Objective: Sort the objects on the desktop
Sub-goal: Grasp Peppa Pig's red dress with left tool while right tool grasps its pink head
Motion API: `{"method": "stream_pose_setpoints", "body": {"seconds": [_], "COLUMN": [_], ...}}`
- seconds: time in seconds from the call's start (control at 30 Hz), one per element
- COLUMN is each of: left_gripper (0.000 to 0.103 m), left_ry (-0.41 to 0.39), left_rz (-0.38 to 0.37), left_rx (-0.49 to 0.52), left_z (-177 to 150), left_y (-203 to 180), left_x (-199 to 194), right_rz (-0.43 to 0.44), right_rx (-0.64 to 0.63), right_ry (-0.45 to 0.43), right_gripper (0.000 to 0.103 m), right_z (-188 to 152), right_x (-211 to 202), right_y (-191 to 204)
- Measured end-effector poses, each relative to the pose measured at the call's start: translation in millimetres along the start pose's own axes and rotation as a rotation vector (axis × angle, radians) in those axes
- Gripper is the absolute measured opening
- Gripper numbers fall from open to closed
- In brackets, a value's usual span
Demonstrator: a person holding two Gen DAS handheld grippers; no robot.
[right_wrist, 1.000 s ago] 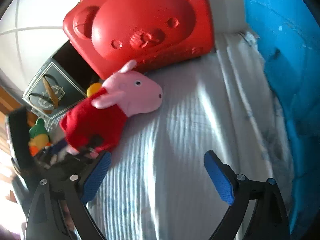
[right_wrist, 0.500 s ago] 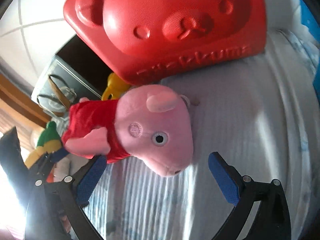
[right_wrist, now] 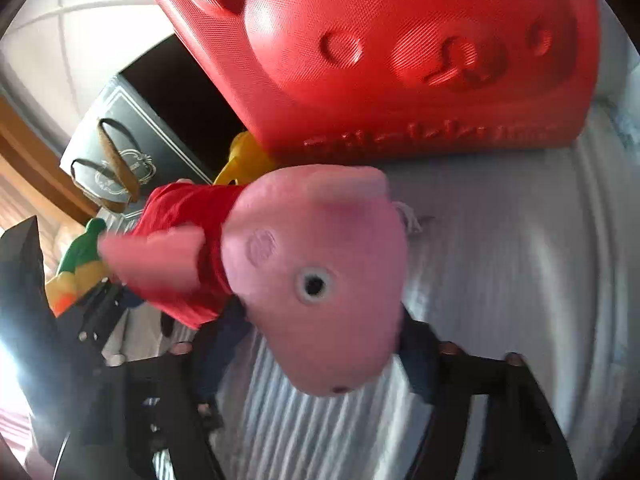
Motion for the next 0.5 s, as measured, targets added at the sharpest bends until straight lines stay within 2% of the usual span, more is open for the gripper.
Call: {"method": "stream_pose_setpoints", "body": {"seconds": [0.17,0.27,0.33,0.37,0.4,0.47,0.5], "left_gripper": [0.08,0.08,0.079,0.079,0.079,0.079,0.079], "left_ry": [-0.045,-0.087,-0.11,-0.115,-0.119,-0.109,-0.094], "left_rz": [0.005,-0.006,-0.036,-0.018,-0.002,-0.009,-0.005], "left_rx": [0.032,0.041,0.067,0.077,0.084,0.072,0.068], "left_z": [-2.9,-4.6,-6.3,-7.5,-9.2,-18.2,-26.3], "left_y": [-10.6,-15.4,-25.8,-29.2,-31.4,-32.0,-27.2], "left_x": [-40.8,-71.6,-92.3,-101.5,-108.1,-116.2,-118.2], "right_rz": [-0.015,-0.011,-0.001,0.011,0.019,-0.043,-0.062], "right_rx": [-0.008,-0.033,-0.065,-0.067,-0.051,-0.034,-0.028], "right_ry": [-0.014,-0.044,-0.053,-0.042,-0.039,-0.037,-0.037], "right_gripper": [0.061,0.053,0.045,0.028,0.02,0.02,0.025], "right_z": [-9.8,-17.9,-22.1,-26.4,-28.8,-40.7,-48.9], "right_x": [-27.7,-57.3,-72.1,-77.3,-83.8,-95.5,-101.1], "right_y": [11.9,27.4,43.1,52.4,55.2,48.1,42.7]}}
Point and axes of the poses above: each gripper's, at about its wrist camera, not at the fingertips, and x roughly the way its jaws point, y to its left, z to its top, the point moved 9 cm from there along x, roughly the way its jaws point, and after that the axes turned 5 degrees about -x, right-handed, at the moved point
